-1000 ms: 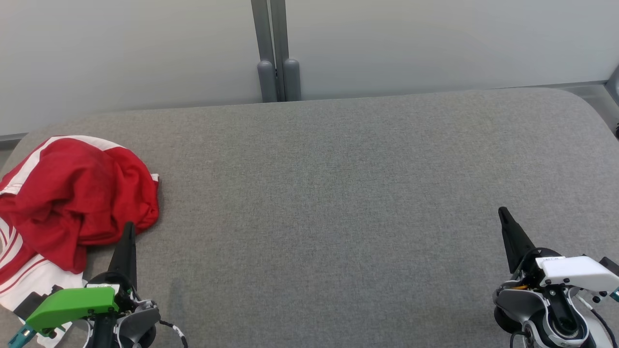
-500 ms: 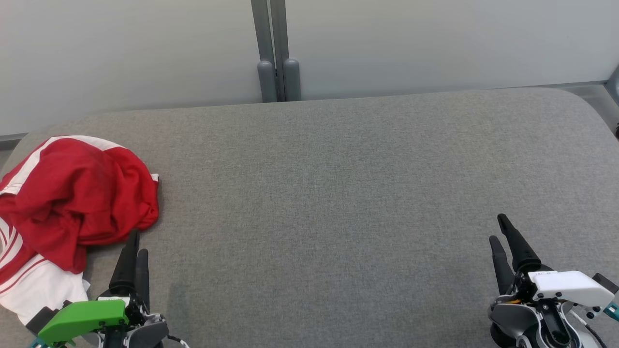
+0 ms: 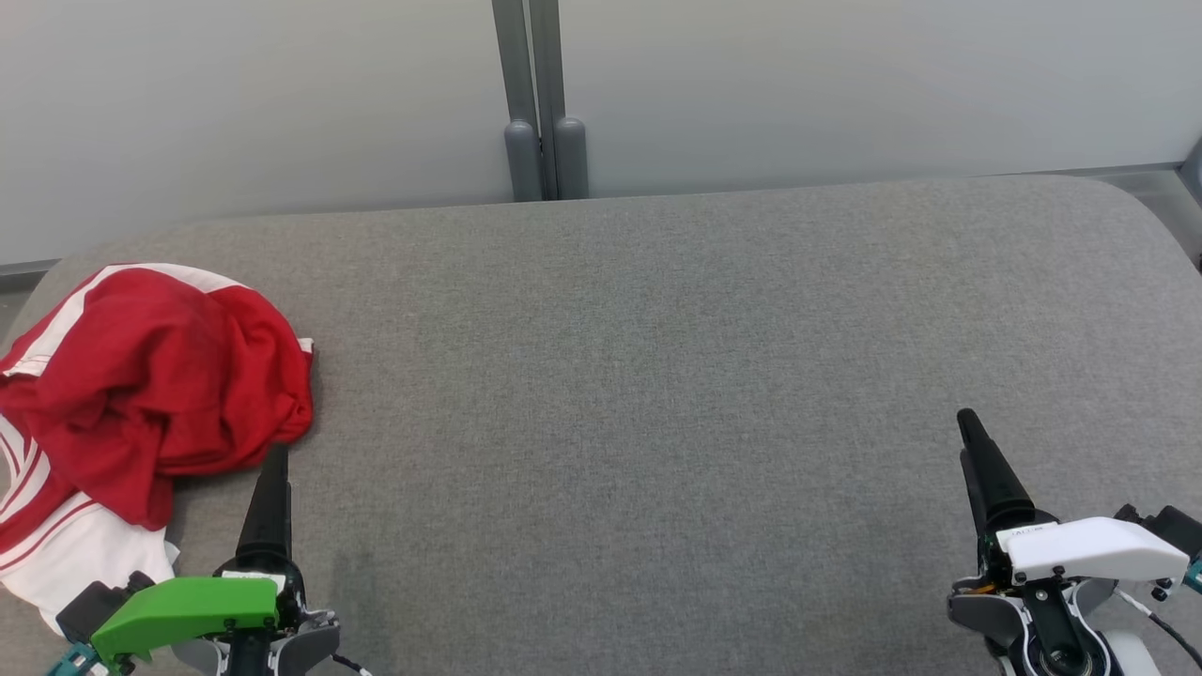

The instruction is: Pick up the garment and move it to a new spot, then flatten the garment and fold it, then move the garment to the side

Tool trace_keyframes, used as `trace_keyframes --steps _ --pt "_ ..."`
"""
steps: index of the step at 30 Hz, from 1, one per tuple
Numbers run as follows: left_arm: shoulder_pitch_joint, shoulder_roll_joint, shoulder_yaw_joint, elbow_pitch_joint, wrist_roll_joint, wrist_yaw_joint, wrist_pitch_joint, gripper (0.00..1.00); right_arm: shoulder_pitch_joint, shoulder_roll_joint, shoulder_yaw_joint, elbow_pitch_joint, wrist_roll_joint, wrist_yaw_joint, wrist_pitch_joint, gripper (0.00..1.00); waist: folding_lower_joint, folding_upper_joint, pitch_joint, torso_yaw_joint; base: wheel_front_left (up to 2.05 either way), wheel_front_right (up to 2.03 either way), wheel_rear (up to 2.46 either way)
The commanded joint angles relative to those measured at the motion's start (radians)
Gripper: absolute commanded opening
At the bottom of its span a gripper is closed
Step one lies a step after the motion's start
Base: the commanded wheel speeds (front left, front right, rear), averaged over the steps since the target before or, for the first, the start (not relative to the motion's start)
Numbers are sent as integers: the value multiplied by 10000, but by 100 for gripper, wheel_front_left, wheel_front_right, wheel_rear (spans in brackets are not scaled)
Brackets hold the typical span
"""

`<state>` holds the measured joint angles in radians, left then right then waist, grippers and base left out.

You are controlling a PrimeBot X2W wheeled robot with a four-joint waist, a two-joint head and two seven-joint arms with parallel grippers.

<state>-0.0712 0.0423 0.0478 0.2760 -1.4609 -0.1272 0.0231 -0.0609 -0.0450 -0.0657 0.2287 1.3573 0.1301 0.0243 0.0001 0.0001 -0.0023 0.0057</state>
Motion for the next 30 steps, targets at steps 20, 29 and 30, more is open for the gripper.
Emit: trace_keyframes --steps 20,29,30 --pt "13 635 -650 101 4954 266 -829 100 165 -448 377 -679 -4985 5 -847 100 0 -1 -97 109 0 0 0" --pt "178 765 -734 -87 6687 517 -1128 100 175 -552 554 -457 -6672 5 -1142 100 0 -1 -140 139 0 0 0" --pt "209 779 -757 -100 6857 524 -1165 100 175 -559 567 -434 -6863 5 -1186 100 0 -1 -145 139 0 0 0"
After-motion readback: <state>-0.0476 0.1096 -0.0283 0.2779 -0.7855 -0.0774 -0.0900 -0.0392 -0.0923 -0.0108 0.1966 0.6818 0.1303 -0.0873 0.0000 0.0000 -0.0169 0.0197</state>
